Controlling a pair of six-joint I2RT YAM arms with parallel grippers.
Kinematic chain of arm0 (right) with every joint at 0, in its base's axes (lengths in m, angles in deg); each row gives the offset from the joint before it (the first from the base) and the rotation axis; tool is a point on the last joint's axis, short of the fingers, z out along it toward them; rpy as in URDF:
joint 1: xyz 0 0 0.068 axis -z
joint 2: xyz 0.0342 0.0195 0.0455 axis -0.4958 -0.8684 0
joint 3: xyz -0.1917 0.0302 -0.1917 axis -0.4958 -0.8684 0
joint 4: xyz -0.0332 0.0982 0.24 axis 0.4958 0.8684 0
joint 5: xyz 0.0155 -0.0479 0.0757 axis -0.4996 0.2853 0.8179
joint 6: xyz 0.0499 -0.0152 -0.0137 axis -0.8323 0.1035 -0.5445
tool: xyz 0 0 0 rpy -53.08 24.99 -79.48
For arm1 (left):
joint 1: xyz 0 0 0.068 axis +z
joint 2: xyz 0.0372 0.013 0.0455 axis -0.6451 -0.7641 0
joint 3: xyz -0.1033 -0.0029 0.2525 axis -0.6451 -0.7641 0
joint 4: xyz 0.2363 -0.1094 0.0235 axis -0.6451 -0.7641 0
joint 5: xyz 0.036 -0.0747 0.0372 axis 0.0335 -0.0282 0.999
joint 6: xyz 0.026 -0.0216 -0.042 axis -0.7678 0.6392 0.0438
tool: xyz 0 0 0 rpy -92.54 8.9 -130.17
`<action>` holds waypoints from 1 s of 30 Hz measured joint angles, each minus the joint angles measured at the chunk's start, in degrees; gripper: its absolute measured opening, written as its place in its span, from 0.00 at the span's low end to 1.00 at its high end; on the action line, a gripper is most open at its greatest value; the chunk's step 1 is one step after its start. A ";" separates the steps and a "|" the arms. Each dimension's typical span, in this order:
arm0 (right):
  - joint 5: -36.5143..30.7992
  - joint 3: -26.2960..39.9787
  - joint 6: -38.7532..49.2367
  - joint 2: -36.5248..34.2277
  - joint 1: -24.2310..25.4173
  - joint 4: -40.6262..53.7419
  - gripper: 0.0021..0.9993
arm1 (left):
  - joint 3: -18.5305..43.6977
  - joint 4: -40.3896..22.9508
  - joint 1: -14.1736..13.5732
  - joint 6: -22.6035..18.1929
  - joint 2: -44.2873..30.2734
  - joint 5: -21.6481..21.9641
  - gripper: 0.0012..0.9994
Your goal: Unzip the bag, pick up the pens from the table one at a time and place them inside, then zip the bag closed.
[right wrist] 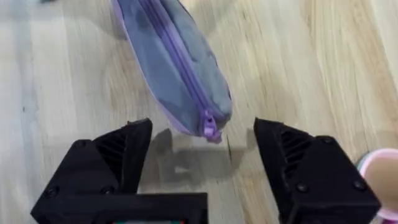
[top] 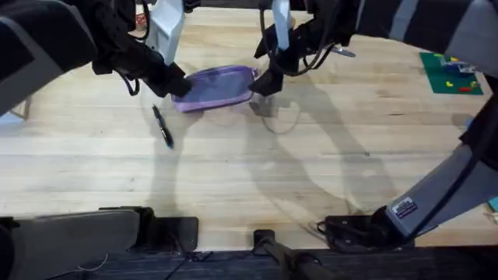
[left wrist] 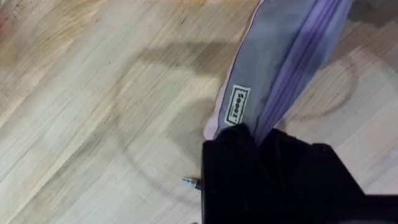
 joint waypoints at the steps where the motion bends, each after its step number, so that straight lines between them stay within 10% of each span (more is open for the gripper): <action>1: 0.09 0.00 0.02 -0.20 -0.15 -0.23 0.95 | 0.00 0.00 0.00 0.00 0.00 0.00 0.04; 10: 0.16 0.00 0.00 -1.13 -0.15 -0.53 0.83 | 0.00 0.00 0.00 0.00 0.00 0.00 0.04; 20: 0.13 0.00 -0.05 -1.13 -0.10 -0.53 0.04 | 0.00 0.00 0.00 0.00 0.00 0.00 0.04; 30: 0.67 0.00 -0.07 -0.98 0.53 -0.53 0.03 | 0.00 0.08 0.00 0.00 0.00 0.00 0.04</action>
